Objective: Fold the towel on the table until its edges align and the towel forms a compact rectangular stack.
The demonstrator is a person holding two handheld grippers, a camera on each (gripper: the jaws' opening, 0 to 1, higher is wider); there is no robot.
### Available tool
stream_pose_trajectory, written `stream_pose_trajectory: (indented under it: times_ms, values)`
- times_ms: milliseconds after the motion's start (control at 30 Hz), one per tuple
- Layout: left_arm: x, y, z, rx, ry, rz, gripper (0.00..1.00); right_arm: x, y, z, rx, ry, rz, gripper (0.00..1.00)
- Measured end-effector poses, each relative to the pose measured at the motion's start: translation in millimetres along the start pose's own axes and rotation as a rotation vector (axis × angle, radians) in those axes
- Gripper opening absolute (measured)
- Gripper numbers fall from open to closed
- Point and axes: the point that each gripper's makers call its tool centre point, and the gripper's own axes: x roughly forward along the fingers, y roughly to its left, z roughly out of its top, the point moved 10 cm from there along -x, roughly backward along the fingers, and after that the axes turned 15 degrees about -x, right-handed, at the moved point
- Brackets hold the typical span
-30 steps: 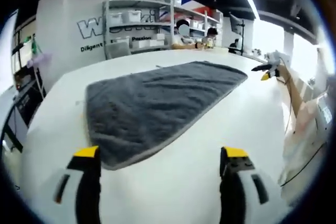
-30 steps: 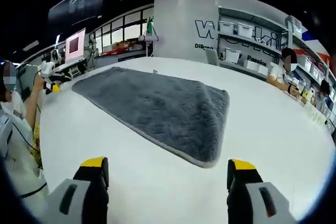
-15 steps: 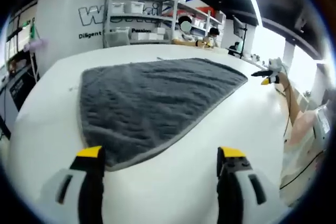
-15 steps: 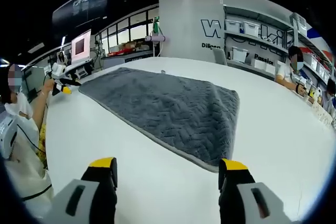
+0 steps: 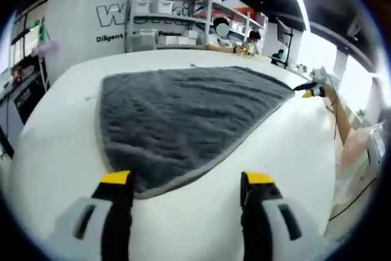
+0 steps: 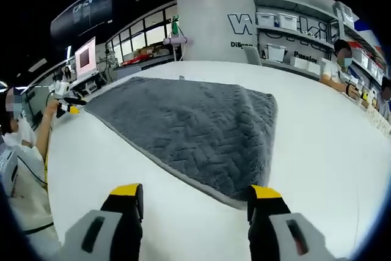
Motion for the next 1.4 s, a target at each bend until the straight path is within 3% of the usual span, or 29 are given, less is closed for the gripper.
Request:
stream_pose_trajectory:
  times_ms: [267, 600, 1167, 1300, 1400]
  values:
    - [0.6, -0.4, 0.9, 0.056, 0.036, 0.023, 0.71, 4.2, -5.9, -2.9, -0.006, 0.04, -0.036, 0.59]
    - [0.6, 2.9, 2.5, 0.081, 0.044, 0.059, 0.62, 4.0, -10.0, -4.5, -0.039, 0.058, -0.053, 0.5]
    - [1.2, 13.0, 3.4, 0.073, -0.011, 0.114, 0.33, 4.3, -15.1, -6.1, -0.046, 0.06, -0.108, 0.33]
    - [1.8, 11.7, 4.4, 0.109, -0.004, 0.132, 0.22, 3.1, -17.6, -6.2, -0.069, 0.069, -0.139, 0.22]
    - [2.4, 12.9, 6.1, 0.114, -0.001, 0.138, 0.2, 3.9, -17.9, -4.4, -0.077, 0.078, -0.146, 0.17]
